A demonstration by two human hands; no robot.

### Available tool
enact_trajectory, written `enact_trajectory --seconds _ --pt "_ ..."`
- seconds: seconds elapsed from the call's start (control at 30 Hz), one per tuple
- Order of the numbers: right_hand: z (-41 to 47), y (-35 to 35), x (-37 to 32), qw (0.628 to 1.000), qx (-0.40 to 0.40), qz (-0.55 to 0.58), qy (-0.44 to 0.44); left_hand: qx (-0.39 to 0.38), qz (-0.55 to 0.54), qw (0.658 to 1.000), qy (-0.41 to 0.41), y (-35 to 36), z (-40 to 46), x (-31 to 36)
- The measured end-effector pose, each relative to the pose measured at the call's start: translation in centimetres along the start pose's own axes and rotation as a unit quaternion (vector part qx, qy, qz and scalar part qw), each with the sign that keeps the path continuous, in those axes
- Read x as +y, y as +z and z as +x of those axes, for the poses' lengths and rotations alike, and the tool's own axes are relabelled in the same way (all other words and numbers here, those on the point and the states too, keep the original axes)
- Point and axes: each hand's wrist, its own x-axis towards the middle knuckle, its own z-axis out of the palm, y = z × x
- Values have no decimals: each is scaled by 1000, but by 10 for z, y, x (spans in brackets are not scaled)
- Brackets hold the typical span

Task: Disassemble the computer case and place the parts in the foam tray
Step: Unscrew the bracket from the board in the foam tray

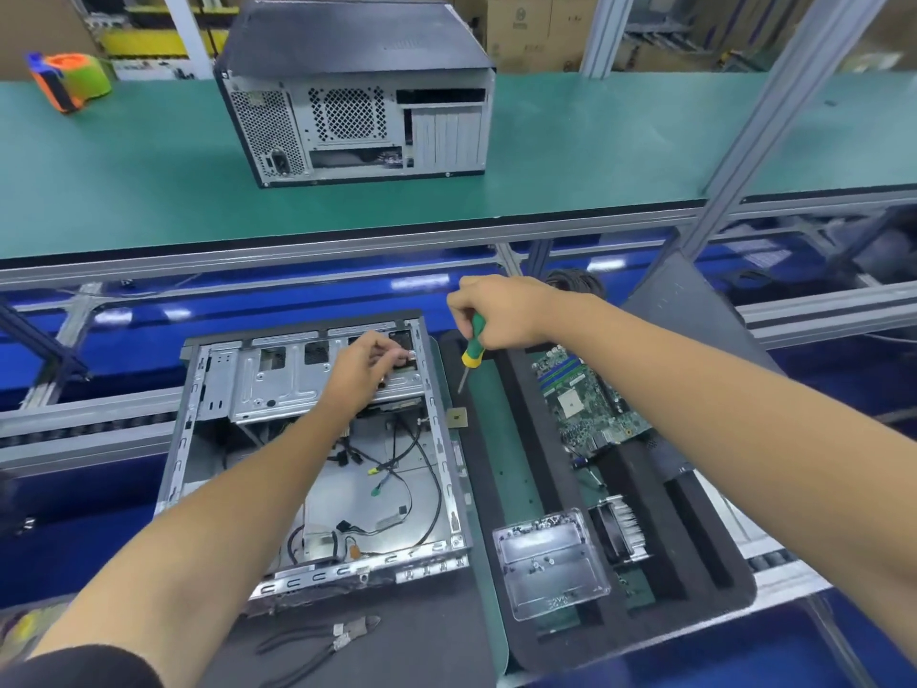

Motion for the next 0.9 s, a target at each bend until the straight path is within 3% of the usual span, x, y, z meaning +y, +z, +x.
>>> enact_trajectory --seconds 0.07,0.17,0.3,0.47,0.57,0.67,0.77,0.9 --pt "-4 3 4 1000 0 9 -1 10 -20 1000 -8 3 -4 3" --pt "-10 6 12 1000 -5 11 -5 28 4 998 49 14 -15 11" --pt "-20 6 24 1000 -19 22 -10 -92 107 979 145 43 -42 37" --pt "-38 14 42 998 -58 -3 -6 -340 271 874 217 95 -75 77" --pt "-48 20 52 996 -86 5 7 -431 384 781 239 136 -90 87" --pt "-57 25 61 995 -99 6 8 -492 427 720 239 173 -105 90" --pt "-64 28 67 995 -99 8 3 -533 426 697 221 196 -110 90" --pt "-71 26 71 995 -97 8 -5 -548 421 703 170 204 -106 86"
